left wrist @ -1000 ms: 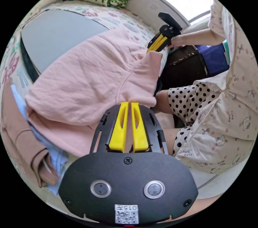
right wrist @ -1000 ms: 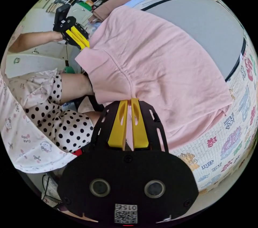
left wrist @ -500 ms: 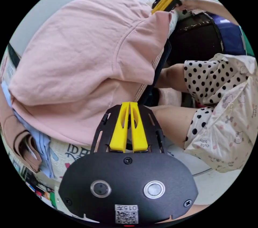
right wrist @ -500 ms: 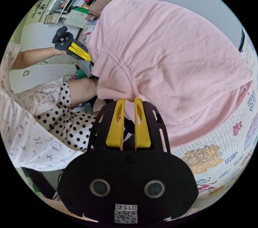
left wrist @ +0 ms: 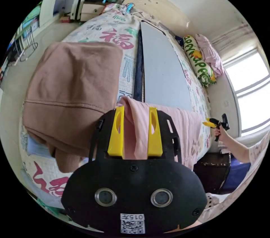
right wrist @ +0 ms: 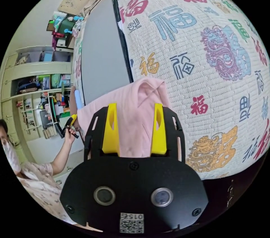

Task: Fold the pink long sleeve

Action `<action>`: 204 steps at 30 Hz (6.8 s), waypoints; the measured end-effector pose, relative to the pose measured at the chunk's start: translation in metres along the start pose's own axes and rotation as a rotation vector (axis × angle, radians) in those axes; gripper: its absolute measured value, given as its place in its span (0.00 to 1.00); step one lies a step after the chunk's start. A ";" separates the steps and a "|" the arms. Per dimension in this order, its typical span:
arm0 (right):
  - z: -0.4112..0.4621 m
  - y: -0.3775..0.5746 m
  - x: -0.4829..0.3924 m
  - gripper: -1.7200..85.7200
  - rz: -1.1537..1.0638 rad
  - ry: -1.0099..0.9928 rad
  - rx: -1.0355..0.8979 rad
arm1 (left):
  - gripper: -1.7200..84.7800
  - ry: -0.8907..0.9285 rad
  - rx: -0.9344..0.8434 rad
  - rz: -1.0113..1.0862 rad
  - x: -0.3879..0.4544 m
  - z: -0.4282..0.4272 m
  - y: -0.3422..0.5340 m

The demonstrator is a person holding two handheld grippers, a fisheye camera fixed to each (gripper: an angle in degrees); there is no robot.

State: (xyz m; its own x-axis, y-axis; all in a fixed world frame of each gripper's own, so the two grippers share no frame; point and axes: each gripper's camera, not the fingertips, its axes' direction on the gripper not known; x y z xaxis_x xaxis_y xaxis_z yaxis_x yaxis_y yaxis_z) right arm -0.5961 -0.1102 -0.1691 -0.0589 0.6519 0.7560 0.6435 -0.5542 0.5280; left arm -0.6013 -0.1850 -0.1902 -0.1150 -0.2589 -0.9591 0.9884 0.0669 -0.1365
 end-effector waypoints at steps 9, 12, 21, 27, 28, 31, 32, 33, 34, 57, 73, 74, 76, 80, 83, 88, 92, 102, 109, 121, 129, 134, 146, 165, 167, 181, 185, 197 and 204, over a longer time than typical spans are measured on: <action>0.052 -0.048 -0.043 0.08 0.245 -0.135 0.023 | 0.11 0.022 -0.259 -0.121 0.012 0.081 -0.045; 0.050 -0.044 -0.070 0.06 0.207 -0.084 0.073 | 0.07 0.068 -0.193 -0.137 0.012 0.077 -0.055; 0.042 -0.070 -0.123 0.07 0.120 -0.055 0.228 | 0.06 0.121 -0.036 -0.021 0.032 0.068 -0.102; 0.059 -0.041 -0.135 0.08 0.014 0.058 0.182 | 0.07 -0.001 -0.091 -0.025 0.030 0.073 -0.093; 0.059 -0.030 -0.133 0.09 0.002 0.071 0.176 | 0.06 -0.011 -0.082 -0.034 0.029 0.069 -0.088; 0.060 0.040 -0.116 0.10 -0.071 0.162 0.144 | 0.07 -0.102 0.000 0.016 0.044 0.036 -0.066; 0.061 0.071 -0.106 0.10 -0.078 0.205 0.132 | 0.08 -0.124 0.041 0.089 0.062 0.025 -0.059; 0.063 0.103 -0.093 0.11 -0.072 0.231 0.121 | 0.09 -0.120 0.068 0.179 0.083 0.022 -0.055; 0.064 0.118 -0.086 0.11 -0.064 0.239 0.115 | 0.10 -0.110 0.072 0.234 0.095 0.024 -0.054; 0.211 0.253 0.081 0.07 0.055 0.301 -0.072 | 0.10 -0.052 -0.737 0.905 0.428 0.401 -0.082; 0.012 0.320 0.172 0.03 0.017 0.235 0.284 | 0.06 0.452 -0.326 0.900 0.463 0.244 -0.143; 0.001 0.330 0.159 0.03 -0.053 0.244 0.303 | 0.06 0.508 -0.295 0.886 0.453 0.224 -0.150; 0.002 0.342 0.132 0.03 -0.174 0.221 0.274 | 0.06 0.569 -0.266 0.852 0.428 0.195 -0.159; 0.077 0.359 0.064 0.03 -0.407 0.071 0.109 | 0.05 0.563 -0.205 0.776 0.333 0.129 -0.172; 0.157 0.358 0.038 0.03 -0.452 -0.048 -0.008 | 0.04 0.434 -0.198 0.679 0.247 0.094 -0.166; 0.289 0.355 0.027 0.03 -0.543 -0.041 -0.240 | 0.02 0.151 -0.271 0.485 0.125 0.089 -0.137; 0.355 0.355 0.051 0.03 -0.595 0.091 -0.353 | 0.02 0.178 -0.241 0.295 0.083 0.095 -0.122; 0.385 0.289 0.108 0.04 -0.571 0.243 -0.471 | 0.20 0.233 -0.121 0.010 0.078 0.073 -0.121; 0.375 0.251 0.144 0.04 -0.575 0.282 -0.475 | 0.06 0.335 -0.296 0.014 0.078 0.113 -0.117; 0.376 0.173 0.213 0.07 -0.645 0.328 -0.558 | 0.05 0.062 -0.269 0.094 0.053 0.101 -0.071; 0.220 0.089 0.276 0.09 -0.660 0.022 -0.395 | 0.13 0.078 -0.148 0.184 0.022 0.060 -0.035; 0.074 -0.046 0.358 0.14 -0.544 -0.016 -0.032 | 0.24 0.123 -0.136 0.291 0.005 0.060 -0.022; 0.042 -0.391 0.515 0.25 -0.471 -0.063 -0.067 | 0.26 0.167 -0.210 0.341 -0.053 0.080 0.008; -0.044 -0.398 0.827 0.13 -0.654 -0.379 0.047 | 0.12 0.700 0.195 0.244 -0.193 -0.051 0.157; -0.060 -0.359 0.833 0.13 -0.745 -0.391 0.059 | 0.11 0.704 0.263 0.249 -0.211 -0.095 0.191; 0.139 -0.200 0.842 0.13 -1.228 -0.648 -0.448 | 0.11 0.353 0.658 0.026 -0.401 -0.388 0.459; 0.256 -0.159 0.859 0.13 -1.272 -0.687 -0.676 | 0.11 0.258 0.774 -0.159 -0.446 -0.416 0.525; 0.784 -0.041 0.883 0.06 -1.379 0.141 -0.657 | 0.11 -0.225 0.922 -0.977 -0.715 -0.312 0.587; 0.924 0.028 0.973 0.02 -1.616 0.333 -0.720 | 0.11 -0.152 0.547 -0.775 -0.747 -0.253 0.483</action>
State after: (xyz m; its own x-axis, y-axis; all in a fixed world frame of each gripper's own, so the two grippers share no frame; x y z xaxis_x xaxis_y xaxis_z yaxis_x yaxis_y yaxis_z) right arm 0.0698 0.9866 0.2242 -0.4203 0.6492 -0.6340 -0.6180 0.3068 0.7238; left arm -0.0629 0.2846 0.3974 -0.7797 -0.1672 -0.6034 0.5575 -0.6240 -0.5475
